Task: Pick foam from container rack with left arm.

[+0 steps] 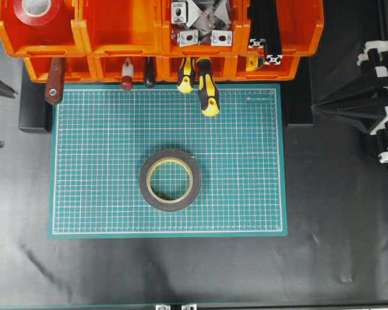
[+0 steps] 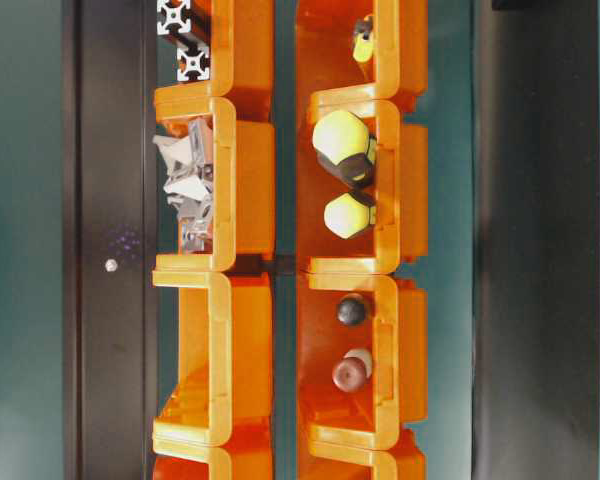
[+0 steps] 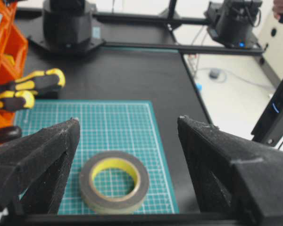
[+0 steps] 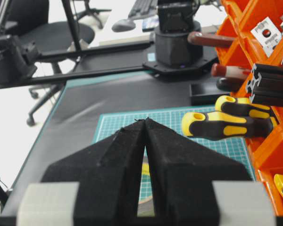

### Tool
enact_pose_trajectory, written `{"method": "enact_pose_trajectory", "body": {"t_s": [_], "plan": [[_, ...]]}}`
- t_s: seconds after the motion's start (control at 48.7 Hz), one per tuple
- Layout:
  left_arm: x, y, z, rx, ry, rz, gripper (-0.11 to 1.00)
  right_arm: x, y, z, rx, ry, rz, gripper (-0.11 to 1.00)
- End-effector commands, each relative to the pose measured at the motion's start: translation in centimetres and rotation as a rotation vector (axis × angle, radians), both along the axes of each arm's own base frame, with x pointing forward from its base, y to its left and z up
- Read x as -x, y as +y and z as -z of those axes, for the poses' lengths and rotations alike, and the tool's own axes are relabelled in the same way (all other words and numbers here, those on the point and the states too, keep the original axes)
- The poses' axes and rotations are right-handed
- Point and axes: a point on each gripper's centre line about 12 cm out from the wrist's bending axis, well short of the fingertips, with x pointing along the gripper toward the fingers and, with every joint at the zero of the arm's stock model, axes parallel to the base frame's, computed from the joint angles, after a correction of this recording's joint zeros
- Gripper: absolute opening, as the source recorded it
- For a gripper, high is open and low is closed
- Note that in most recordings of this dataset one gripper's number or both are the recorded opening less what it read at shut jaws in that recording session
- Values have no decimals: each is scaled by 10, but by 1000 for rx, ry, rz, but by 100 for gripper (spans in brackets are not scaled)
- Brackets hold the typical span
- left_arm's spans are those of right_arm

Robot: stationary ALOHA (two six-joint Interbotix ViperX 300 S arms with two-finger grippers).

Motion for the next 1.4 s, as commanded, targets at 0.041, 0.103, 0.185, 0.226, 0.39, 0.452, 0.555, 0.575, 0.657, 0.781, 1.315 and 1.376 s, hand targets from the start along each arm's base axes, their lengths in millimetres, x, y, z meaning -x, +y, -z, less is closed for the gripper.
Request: {"method": "enact_pose_trajectory", "body": {"t_s": [0.041, 0.103, 0.185, 0.226, 0.39, 0.452, 0.555, 0.575, 0.657, 0.781, 1.315, 1.376], "plan": [[-1, 1, -3, -1, -14, -4, 80, -1, 0, -5, -1, -14, -1, 0], [-2, 1, -3, -1, -13, -4, 80, -2, 0, -6, -1, -14, -1, 0], [-1, 1, -2, -1, -13, -4, 80, -2, 0, -6, -1, -15, -1, 0], [-2, 1, -2, -1, -11, -4, 80, -2, 0, -5, -1, -12, -1, 0], [-1, 1, -1, -1, -11, -4, 80, -2, 0, -6, -1, -17, -1, 0], [-1, 1, 0, -2, -8, -4, 80, -2, 0, -6, -1, -15, -1, 0], [-1, 1, 1, -2, -5, -4, 80, -1, 0, -6, -1, -17, -1, 0], [-1, 1, 2, -3, -4, -4, 80, -1, 0, -6, -1, -15, -1, 0], [-1, 1, 4, -2, 3, -5, 80, -2, 0, -5, -1, -14, -1, 0], [-2, 0, 7, -2, 12, -3, 80, -2, 0, -5, -1, -11, -1, 0], [-4, 0, 8, -1, 14, -5, 80, -1, 0, -4, -1, -9, -1, 0], [-5, 0, 9, -3, 17, -6, 80, -1, 0, -3, 0, -6, -1, 0]]}}
